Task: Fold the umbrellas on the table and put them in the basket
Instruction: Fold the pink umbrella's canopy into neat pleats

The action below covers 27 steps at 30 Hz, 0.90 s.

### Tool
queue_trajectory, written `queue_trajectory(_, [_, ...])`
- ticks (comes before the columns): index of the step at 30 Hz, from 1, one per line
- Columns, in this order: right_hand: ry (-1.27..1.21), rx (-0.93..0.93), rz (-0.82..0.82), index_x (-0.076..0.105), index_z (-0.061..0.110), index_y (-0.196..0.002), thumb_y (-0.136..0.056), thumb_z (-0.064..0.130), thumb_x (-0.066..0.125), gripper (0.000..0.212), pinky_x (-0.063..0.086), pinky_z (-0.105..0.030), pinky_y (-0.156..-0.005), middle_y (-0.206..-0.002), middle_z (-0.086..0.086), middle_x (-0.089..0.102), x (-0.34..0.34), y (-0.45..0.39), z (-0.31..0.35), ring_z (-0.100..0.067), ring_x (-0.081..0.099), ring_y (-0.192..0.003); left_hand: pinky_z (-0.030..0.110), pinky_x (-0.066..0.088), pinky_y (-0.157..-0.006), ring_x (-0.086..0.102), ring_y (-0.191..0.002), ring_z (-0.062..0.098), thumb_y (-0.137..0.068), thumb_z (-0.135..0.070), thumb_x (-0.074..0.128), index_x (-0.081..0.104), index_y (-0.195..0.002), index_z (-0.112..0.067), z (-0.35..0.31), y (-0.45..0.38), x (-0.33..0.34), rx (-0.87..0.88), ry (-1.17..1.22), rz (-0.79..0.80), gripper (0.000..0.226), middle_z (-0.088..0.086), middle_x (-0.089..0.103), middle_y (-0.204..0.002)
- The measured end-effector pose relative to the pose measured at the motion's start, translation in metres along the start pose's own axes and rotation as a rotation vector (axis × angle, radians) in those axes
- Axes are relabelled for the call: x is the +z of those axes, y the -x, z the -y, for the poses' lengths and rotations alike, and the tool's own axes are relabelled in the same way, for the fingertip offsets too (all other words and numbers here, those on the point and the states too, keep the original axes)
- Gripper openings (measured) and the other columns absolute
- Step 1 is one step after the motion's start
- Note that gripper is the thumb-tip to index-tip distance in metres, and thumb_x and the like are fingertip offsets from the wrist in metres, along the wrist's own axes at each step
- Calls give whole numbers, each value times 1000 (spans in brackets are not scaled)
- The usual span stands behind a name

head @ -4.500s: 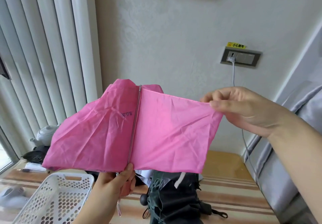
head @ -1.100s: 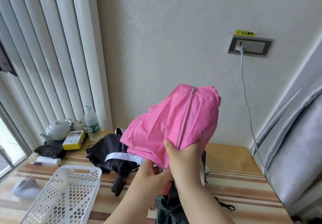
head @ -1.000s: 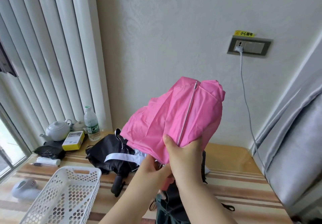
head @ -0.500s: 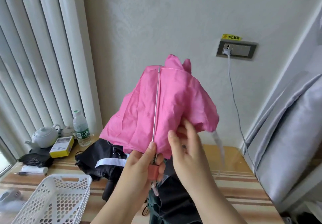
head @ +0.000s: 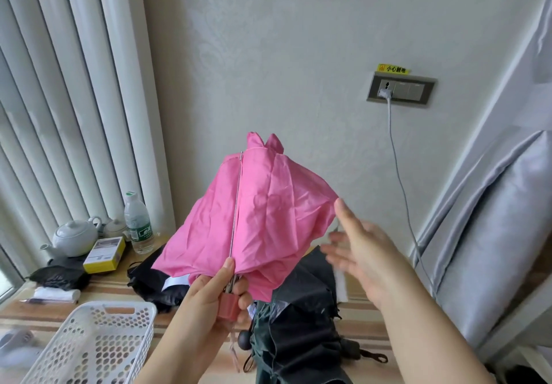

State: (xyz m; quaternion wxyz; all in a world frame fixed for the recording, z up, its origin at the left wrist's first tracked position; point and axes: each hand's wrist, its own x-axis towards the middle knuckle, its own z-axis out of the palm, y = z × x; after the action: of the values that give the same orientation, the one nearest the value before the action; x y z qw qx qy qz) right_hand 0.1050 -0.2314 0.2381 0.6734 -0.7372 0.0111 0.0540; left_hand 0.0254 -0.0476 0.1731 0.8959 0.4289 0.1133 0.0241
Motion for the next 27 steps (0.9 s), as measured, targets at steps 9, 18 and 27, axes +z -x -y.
queue_trajectory(9, [-184, -157, 257, 40, 39, -138, -70, 15, 72, 79, 52, -37, -90, -129, 5, 54, 1, -20, -2, -13, 57, -114, 22, 34, -34, 40, -42, 18, -81, -21, 56, 45, -67, -9, -5, 11, -17, 19, -52, -9, 21, 8, 39, -57])
queue_trajectory(18, [275, -133, 676, 70, 13, -75, -66, 30, 74, 21, 49, -21, -79, -72, 0, 67, -18, -29, 17, -10, 62, -72, 22, 31, -34, 39, -42, 18, -79, -22, 55, 45, -70, -6, -7, 12, -34, 37, -127, -12, 20, 8, 37, -56])
queue_trajectory(27, [184, -191, 667, 60, 28, -105, -77, 46, 50, 35, 51, -15, -84, -108, -1, 70, -5, -3, 46, -11, 66, -102, 25, 32, -35, 38, -46, 20, -88, -18, 55, 49, -67, 0, 7, 2, -43, 120, -319, -90, 29, 13, 40, -56])
